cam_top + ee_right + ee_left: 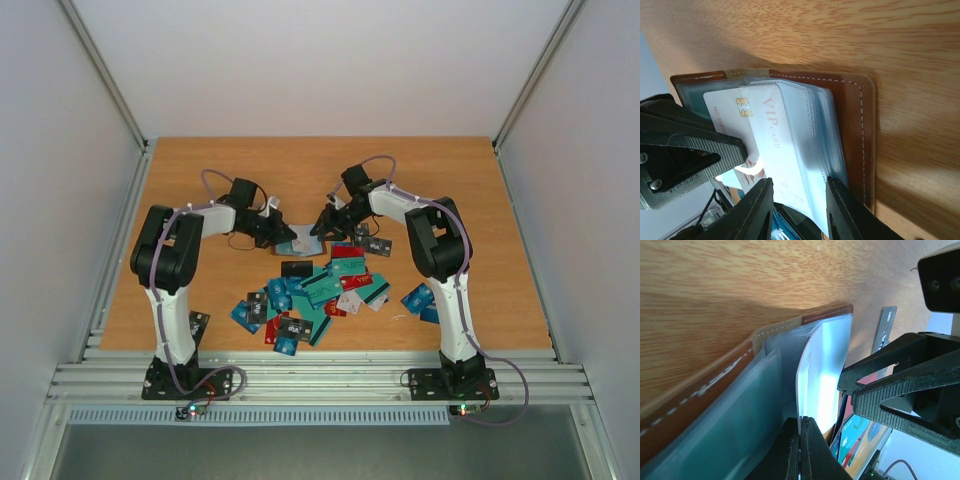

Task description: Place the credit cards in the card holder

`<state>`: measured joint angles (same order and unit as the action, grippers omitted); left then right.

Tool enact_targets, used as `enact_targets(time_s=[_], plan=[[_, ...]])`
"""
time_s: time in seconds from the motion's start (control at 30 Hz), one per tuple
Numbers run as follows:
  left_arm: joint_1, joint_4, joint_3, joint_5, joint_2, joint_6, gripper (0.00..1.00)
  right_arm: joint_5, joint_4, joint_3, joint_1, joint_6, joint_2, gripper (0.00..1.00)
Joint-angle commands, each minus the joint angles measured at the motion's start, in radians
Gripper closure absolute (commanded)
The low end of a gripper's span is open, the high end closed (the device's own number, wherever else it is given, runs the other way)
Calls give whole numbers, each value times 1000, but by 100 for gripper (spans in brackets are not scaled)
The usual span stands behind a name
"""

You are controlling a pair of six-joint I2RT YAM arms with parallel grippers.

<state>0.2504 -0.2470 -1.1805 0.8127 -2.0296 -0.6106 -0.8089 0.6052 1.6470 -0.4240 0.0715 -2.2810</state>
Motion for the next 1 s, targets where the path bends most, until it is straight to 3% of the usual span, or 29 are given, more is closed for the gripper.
enact_targets(time_s=[0.0, 0.27, 0.5, 0.73, 0.97], plan=[[39, 29, 8, -64, -25, -12, 97, 27, 41, -37, -10, 42, -13, 69], [55, -64, -31, -77, -34, 31, 87, 20, 41, -35, -10, 68, -11, 69], [77, -239, -127, -111, -65, 101, 80, 19, 40, -29, -10, 77, -7, 69], [82, -373, -176, -168, -41, 133, 63, 24, 39, -26, -10, 81, 4, 69], [82, -485, -224, -203, -30, 151, 53, 22, 32, -24, -10, 86, 12, 69]])
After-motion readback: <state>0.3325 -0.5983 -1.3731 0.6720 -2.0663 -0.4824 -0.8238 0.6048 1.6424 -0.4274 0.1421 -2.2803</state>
